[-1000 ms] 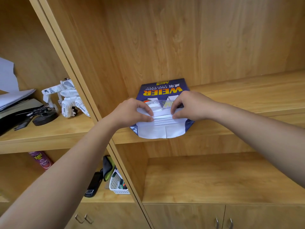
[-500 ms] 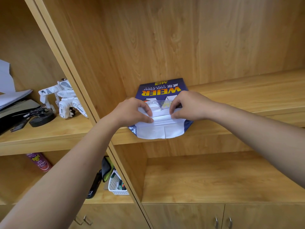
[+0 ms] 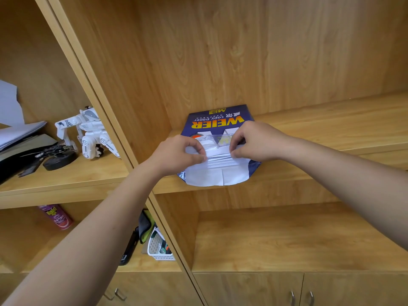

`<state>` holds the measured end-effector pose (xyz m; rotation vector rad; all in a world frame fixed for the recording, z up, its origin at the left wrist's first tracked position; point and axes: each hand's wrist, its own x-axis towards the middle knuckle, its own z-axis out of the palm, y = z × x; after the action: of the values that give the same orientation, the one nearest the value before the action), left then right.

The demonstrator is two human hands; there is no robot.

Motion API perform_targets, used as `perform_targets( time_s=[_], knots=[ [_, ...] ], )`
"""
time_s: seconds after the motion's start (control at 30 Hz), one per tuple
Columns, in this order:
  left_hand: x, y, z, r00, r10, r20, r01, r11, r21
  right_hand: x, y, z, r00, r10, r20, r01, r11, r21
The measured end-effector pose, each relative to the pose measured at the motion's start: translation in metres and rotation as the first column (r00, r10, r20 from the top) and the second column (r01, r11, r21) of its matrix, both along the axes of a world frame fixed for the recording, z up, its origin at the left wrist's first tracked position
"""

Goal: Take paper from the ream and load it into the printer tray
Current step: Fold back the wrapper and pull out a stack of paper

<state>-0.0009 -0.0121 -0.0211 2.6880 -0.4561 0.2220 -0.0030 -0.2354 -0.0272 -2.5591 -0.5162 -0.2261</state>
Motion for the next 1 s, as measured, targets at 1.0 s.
perform_targets(
  time_s=[1.0],
  knots=[
    [-0.002, 0.000, -0.010, 0.992, 0.004, 0.129, -0.011, 0.998, 0.054, -0.008, 0.027, -0.013, 0.954, -0.001, 0.299, 0.062, 0.979, -0.196]
  ],
)
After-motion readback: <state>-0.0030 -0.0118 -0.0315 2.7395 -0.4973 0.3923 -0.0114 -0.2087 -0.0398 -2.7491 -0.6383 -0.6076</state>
